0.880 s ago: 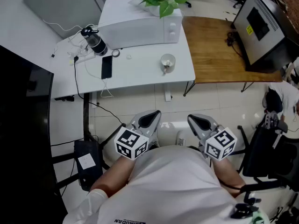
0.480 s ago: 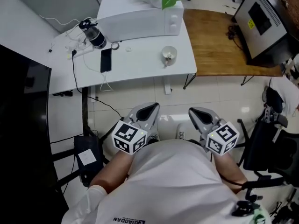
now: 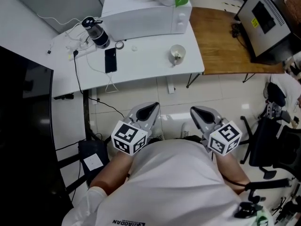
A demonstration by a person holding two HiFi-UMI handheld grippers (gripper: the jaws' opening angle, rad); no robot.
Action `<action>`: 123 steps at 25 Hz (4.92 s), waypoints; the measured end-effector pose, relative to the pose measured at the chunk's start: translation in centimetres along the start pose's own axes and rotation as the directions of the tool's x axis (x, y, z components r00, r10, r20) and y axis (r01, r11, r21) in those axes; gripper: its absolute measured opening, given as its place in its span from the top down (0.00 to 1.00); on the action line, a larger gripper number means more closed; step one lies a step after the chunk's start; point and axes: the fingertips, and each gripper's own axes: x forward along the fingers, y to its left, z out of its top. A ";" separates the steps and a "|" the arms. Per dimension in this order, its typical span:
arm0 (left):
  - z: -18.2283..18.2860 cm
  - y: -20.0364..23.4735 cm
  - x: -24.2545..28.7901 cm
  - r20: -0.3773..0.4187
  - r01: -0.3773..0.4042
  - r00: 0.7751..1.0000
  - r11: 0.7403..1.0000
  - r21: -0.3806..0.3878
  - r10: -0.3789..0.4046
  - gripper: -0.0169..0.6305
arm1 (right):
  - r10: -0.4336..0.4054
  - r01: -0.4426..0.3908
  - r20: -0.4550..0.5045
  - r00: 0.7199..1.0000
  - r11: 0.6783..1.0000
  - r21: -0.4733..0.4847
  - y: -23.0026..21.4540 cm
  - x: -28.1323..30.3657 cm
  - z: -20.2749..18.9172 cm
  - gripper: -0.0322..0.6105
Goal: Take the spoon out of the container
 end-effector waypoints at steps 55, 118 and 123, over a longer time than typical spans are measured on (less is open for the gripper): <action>8.6 13.0 21.5 -0.107 -0.116 0.984 0.973 0.201 0.140 0.97 | 0.135 -0.135 -0.030 0.990 0.991 0.017 -23.4 10.3 12.6 0.94; 3.3 11.3 25.6 -0.323 0.173 0.946 0.834 0.524 0.007 0.89 | 0.015 -0.015 0.007 1.000 0.996 0.085 -23.1 10.5 11.1 0.94; 6.2 11.4 23.9 -0.234 0.116 0.972 0.894 0.433 -0.013 0.89 | 0.035 -0.035 0.010 0.999 0.997 0.068 -22.5 11.1 11.8 0.94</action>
